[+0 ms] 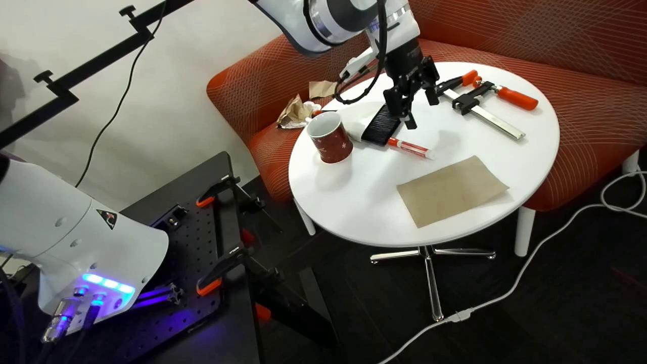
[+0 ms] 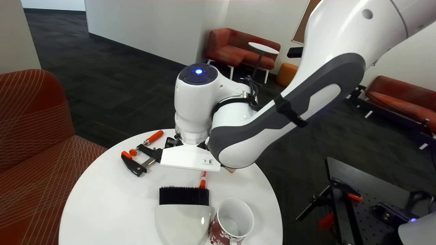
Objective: Pick up the pen from the mug cup and put it on the table.
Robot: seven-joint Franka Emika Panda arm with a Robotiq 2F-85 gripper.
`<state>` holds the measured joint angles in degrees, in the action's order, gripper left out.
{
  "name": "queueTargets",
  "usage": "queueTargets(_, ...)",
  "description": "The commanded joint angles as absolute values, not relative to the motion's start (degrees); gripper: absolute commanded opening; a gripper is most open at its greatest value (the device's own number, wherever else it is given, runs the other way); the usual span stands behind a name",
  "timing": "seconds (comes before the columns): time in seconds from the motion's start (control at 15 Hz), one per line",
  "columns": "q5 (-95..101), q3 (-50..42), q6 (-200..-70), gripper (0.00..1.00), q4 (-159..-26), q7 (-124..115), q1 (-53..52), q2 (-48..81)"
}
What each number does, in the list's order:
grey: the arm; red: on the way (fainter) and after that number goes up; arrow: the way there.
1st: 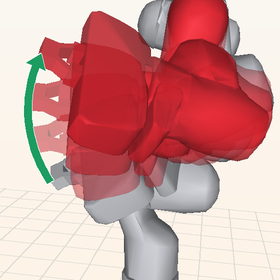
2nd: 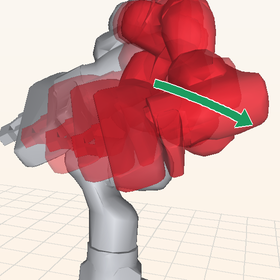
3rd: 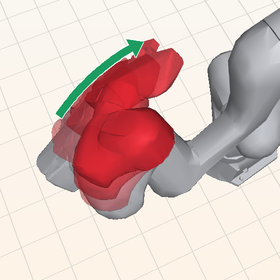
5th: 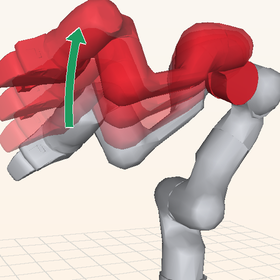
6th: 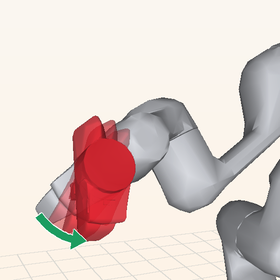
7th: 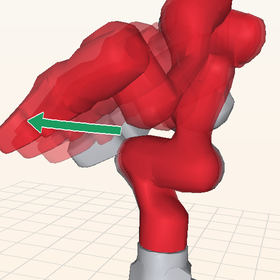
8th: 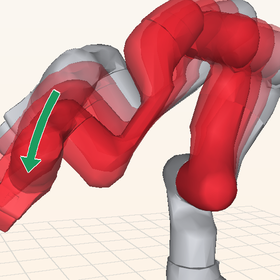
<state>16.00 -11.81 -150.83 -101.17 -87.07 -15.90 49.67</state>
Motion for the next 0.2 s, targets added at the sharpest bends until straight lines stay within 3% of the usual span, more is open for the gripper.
queueTargets(0.0,14.52,-12.67,-150.87,1.0,-101.03,-86.11,-16.75,49.9)
queueTargets(0.13,14.49,-12.67,-150.88,1.0,-101.03,-86.11,-16.74,49.9)
